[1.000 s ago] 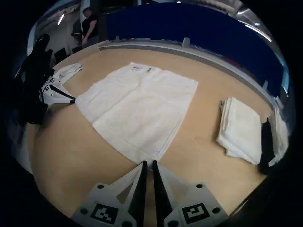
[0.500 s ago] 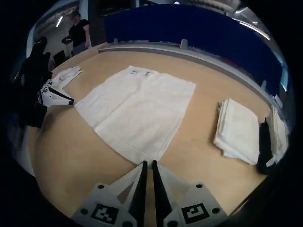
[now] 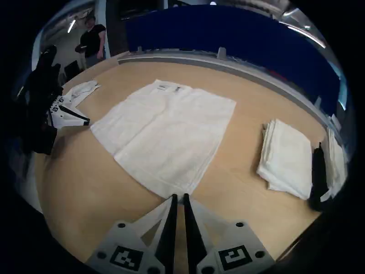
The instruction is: Fold towel
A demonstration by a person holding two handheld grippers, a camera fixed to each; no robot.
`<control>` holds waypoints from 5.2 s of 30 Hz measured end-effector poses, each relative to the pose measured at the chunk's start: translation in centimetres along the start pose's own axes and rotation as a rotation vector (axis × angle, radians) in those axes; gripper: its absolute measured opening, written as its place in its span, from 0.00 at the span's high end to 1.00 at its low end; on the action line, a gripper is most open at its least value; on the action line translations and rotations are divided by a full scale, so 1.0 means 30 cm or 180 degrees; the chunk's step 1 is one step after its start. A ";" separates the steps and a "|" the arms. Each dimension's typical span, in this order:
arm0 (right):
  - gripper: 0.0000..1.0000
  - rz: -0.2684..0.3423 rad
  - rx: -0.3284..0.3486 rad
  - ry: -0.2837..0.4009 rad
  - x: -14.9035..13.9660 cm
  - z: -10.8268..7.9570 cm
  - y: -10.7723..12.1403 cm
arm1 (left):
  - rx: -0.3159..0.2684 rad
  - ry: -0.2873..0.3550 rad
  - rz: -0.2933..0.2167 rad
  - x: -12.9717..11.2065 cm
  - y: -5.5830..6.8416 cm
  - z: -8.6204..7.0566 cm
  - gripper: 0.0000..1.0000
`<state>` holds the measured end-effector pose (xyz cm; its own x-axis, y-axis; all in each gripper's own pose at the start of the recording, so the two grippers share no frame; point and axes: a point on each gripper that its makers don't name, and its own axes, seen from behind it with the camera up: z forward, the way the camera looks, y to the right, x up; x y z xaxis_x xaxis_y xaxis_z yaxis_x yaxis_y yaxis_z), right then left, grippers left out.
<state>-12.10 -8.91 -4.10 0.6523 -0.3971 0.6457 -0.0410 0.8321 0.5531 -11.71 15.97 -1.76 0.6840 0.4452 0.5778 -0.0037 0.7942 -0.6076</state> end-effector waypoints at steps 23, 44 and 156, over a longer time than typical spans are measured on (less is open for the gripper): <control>0.90 -0.0002 0.0027 -0.0043 -0.017 0.002 -0.002 | -0.0147 -0.0121 0.0043 -0.027 0.036 0.038 0.62; 0.90 -0.0004 0.0029 -0.0027 -0.003 0.005 0.006 | -0.0172 -0.0090 0.0013 -0.017 0.032 0.029 0.94; 0.90 0.0029 0.0087 -0.0007 0.010 -0.001 -0.002 | -0.0178 -0.0069 -0.0043 -0.010 0.045 0.058 0.70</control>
<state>-11.86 -9.08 -3.96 0.6502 -0.3904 0.6518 -0.0675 0.8248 0.5614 -13.20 17.64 -1.80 0.6677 0.4439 0.5975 0.0467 0.7762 -0.6288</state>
